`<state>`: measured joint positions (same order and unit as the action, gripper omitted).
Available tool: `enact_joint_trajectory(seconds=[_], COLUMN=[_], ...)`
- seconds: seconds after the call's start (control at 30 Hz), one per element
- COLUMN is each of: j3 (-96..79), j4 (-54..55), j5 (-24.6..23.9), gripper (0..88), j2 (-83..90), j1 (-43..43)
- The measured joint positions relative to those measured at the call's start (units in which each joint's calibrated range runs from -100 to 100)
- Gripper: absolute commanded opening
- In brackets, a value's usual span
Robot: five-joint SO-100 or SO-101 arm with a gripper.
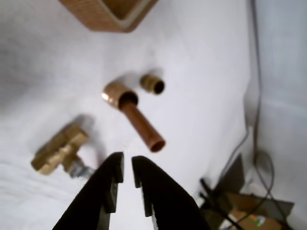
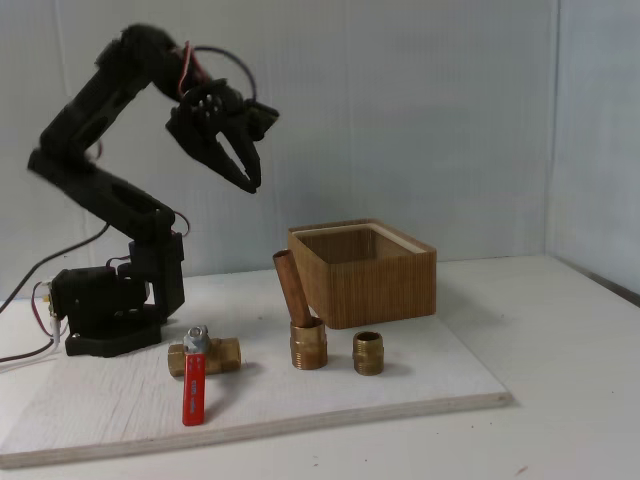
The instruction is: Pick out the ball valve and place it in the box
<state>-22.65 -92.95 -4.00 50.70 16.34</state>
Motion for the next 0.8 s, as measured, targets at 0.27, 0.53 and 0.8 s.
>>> enact_joint_trajectory(seconds=[0.27, 0.53, 0.8], j3=[10.89, 10.99, 4.36], j4=[-5.59, -5.67, -5.67], j5=[7.18, 14.36, 24.59], gripper=[0.5, 0.5, 0.5], j2=[-14.15, -16.01, -13.13], j1=[8.3, 15.41, 23.27])
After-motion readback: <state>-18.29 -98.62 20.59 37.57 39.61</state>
